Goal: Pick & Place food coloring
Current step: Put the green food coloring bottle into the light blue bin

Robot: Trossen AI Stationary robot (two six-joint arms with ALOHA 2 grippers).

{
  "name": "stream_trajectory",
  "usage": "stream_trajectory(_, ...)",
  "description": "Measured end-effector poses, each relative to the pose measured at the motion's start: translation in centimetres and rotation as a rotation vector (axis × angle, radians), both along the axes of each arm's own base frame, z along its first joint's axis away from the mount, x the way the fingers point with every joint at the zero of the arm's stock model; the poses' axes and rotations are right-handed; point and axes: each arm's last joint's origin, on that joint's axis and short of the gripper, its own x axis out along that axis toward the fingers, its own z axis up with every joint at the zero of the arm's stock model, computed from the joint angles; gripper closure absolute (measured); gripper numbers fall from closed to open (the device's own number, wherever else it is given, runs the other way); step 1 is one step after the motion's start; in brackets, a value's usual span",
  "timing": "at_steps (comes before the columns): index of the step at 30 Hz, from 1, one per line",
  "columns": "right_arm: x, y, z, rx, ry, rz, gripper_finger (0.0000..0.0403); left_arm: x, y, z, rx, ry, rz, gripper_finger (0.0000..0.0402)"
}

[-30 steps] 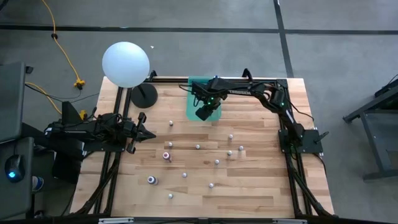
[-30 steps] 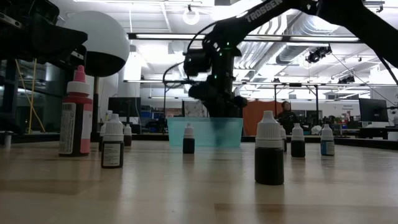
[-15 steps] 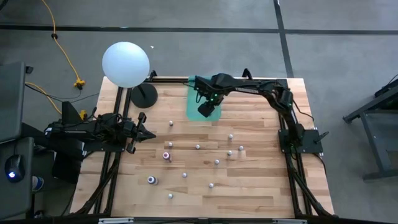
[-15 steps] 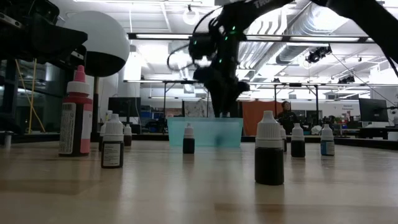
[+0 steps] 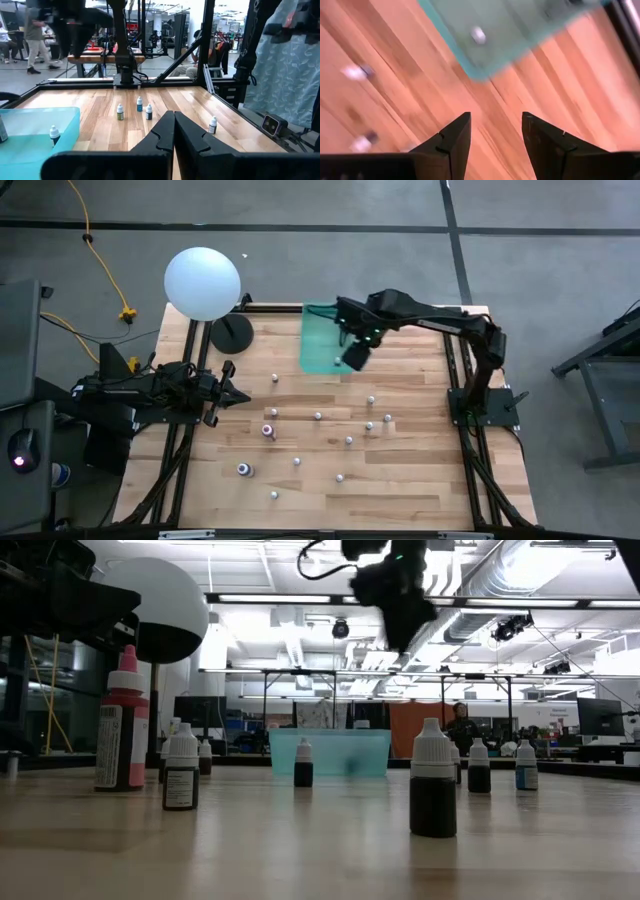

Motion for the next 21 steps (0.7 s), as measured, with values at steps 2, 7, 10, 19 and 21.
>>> stream_trajectory(2, -1.0, 0.9, 0.6, -0.018, 0.063, 0.019, 0.0237, 0.0, 0.0, 0.0, 0.000, 0.000, 0.000, 0.0401)
stream_trajectory(7, -2.9, 2.6, 0.9, -0.030, 0.143, 0.056, 0.0237, 0.0, 0.0, 0.0, 0.000, 0.000, 0.000, 0.0401)
stream_trajectory(10, -4.2, 3.6, -0.6, 0.016, 0.124, 0.042, 0.0237, 0.0, 0.0, 0.0, 0.000, 0.000, 0.000, 0.0401)
stream_trajectory(19, -7.1, 5.9, -7.2, 0.192, -0.004, -0.046, 0.0238, 0.0, 0.0, 0.0, 0.000, 0.000, 0.000, 0.0401)
stream_trajectory(21, -7.4, 6.1, -8.5, 0.201, 0.006, -0.041, 0.0237, 0.0, 0.0, 0.0, 0.000, 0.000, 0.000, 0.0401)
